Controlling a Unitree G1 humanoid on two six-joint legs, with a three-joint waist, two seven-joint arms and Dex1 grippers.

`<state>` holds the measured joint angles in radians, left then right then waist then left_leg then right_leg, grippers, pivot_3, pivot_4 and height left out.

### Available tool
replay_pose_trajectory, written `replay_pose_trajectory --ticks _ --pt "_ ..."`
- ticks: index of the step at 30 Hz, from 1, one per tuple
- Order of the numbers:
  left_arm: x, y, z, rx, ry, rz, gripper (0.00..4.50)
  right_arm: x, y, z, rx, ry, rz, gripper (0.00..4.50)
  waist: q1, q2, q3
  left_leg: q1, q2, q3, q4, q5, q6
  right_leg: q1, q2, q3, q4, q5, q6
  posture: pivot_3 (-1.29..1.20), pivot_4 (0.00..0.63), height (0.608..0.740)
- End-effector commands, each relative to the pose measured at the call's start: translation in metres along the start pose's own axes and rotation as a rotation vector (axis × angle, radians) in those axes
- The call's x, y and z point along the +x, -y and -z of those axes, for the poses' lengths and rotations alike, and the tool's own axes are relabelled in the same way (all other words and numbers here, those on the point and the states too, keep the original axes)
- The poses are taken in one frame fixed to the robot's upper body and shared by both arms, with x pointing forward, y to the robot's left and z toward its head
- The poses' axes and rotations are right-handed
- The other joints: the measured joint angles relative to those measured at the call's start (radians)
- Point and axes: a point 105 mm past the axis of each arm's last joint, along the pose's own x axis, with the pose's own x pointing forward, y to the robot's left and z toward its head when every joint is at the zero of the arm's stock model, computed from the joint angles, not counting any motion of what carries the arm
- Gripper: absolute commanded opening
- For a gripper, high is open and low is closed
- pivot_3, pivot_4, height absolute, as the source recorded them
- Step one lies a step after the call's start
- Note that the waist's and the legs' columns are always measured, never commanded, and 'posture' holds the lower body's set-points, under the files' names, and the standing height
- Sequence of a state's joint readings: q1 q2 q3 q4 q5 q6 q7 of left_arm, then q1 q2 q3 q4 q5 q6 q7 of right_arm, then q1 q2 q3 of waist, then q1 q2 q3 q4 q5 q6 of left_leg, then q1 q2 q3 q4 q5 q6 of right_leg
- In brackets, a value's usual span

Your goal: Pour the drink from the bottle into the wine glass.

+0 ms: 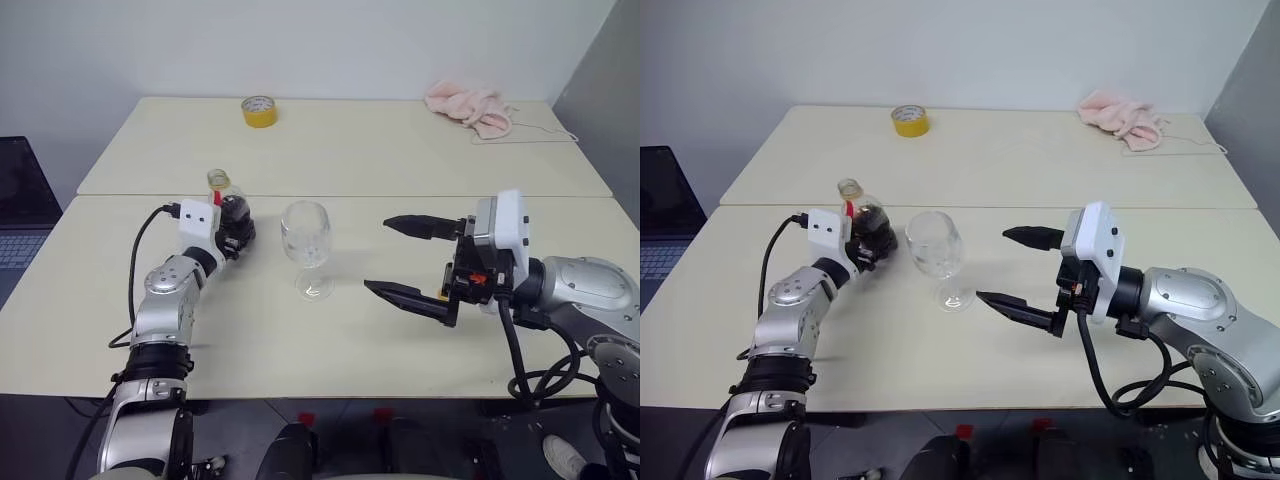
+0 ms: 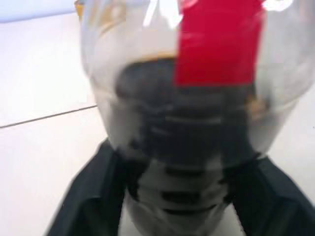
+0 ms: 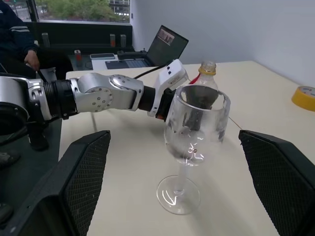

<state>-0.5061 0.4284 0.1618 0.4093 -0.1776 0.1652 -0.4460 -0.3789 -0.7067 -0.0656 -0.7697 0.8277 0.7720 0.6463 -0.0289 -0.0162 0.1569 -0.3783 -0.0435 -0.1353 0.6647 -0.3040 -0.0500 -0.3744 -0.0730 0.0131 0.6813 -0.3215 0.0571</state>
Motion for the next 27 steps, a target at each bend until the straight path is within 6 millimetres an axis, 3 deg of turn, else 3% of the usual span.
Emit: replay_pose_trajectory --ticks 1,4,7,20,27 --pt "0.004 0.000 -0.013 0.014 0.050 0.010 1.78 0.000 0.001 -0.008 -0.041 0.027 0.015 4.50 0.000 0.000 0.000 0.000 0.000 0.000 0.000 0.000 0.000 0.000 0.000 0.000 0.000 0.000 0.000 0.00 0.150 0.740" --pt "0.004 -0.003 -0.015 0.012 0.057 0.008 1.26 0.000 0.001 -0.007 -0.035 0.030 0.019 4.50 0.000 0.000 0.000 0.000 0.000 0.000 0.000 0.000 0.000 0.000 0.000 0.000 0.000 0.000 0.000 0.00 0.150 0.740" --pt "0.004 -0.002 -0.019 0.015 0.071 0.018 1.02 0.000 0.001 -0.007 -0.036 0.032 0.023 4.50 0.000 0.000 0.000 0.000 0.000 0.000 0.000 0.000 0.000 0.000 0.000 0.000 0.000 0.000 0.000 0.00 0.150 0.740" --pt "-0.013 0.033 -0.071 0.246 0.188 0.156 1.00 -0.005 -0.001 -0.011 -0.031 0.036 0.039 4.50 -0.001 0.000 0.000 -0.002 0.000 0.000 0.000 0.000 0.000 -0.002 0.000 0.000 0.000 0.000 0.000 0.00 0.150 0.740" --pt "-0.012 0.040 -0.083 0.375 0.217 0.204 0.93 0.001 -0.002 -0.011 -0.028 0.045 0.035 4.50 -0.001 0.000 0.000 -0.002 0.000 0.000 0.000 0.000 0.000 -0.002 0.000 0.000 0.000 0.000 0.000 0.00 0.150 0.740"
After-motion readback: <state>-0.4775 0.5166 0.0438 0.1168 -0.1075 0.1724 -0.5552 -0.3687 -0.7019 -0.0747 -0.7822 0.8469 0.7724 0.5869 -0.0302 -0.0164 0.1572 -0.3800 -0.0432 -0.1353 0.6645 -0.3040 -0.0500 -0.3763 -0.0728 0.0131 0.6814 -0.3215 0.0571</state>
